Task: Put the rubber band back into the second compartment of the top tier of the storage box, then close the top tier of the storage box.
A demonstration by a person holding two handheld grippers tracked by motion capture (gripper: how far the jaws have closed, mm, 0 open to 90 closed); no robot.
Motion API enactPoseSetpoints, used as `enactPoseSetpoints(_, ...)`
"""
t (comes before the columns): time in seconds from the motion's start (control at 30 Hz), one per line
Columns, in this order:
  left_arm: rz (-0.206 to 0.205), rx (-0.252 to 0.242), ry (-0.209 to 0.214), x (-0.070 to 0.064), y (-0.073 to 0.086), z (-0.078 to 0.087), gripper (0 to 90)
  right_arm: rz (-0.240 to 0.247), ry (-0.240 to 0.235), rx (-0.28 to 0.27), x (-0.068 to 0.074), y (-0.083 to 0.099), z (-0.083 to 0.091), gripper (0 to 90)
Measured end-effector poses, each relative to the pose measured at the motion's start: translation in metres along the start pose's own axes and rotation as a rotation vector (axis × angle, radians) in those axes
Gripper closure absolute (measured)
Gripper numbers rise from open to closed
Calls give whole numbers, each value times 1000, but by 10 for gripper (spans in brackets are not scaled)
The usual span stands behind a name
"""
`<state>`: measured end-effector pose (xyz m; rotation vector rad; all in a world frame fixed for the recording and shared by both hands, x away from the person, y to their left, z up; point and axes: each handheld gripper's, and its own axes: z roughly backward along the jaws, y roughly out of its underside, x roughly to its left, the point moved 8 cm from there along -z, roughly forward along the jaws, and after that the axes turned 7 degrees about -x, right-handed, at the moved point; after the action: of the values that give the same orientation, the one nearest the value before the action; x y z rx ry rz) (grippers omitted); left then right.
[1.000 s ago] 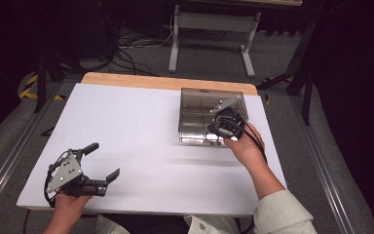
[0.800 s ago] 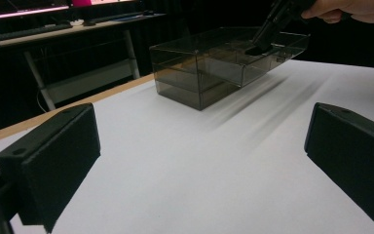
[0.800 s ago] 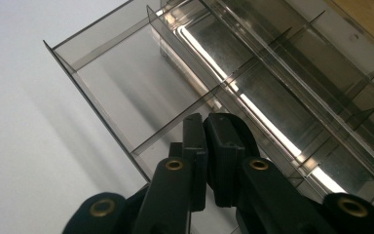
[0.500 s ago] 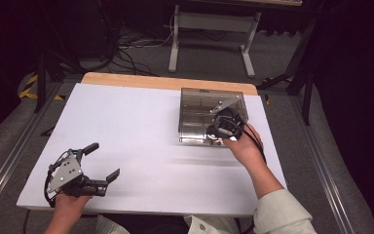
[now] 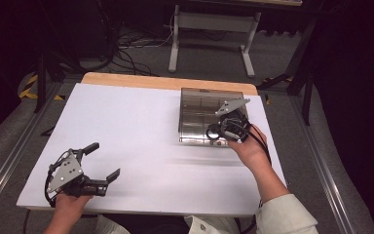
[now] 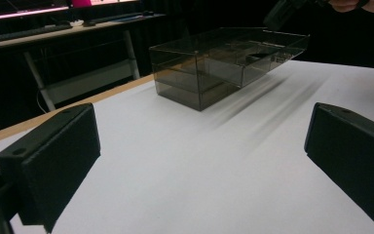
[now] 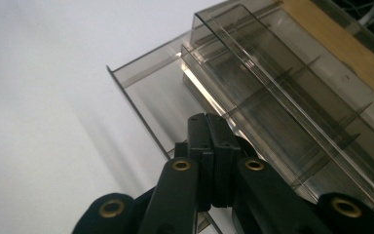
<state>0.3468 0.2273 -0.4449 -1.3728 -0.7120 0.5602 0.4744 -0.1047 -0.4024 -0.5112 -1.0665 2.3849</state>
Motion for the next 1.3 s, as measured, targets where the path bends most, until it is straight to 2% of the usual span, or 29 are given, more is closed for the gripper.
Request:
enactPoseSetpoints(0.2, 3, 2, 1, -1, 0, 0, 6, 35, -16, -6, 5, -2, 9, 899)
enactPoseSetpoints(0.83, 6, 1, 0, -1, 1, -1, 6, 66, -37, -16, 12, -2, 18, 899)
enactPoseSetpoints(1.0, 6, 2, 0, -1, 1, -1, 6, 104, -49, -15, 14, -1, 19, 898)
enactPoseSetpoints(1.03, 1, 3, 1, 0, 1, -1, 6, 129, -56, -6, 15, 0, 19, 898)
enactPoseSetpoints(1.1, 0, 4, 1, -1, 1, -1, 6, 148, -55, 5, 16, 1, 20, 898)
enactPoseSetpoints(1.17, 1, 3, 1, -1, 1, -1, 6, 148, -61, 10, 16, 1, 20, 898)
enactPoseSetpoints(1.3, 2, 2, 1, 0, 1, -1, 6, 181, -79, 38, 19, 6, 20, 899)
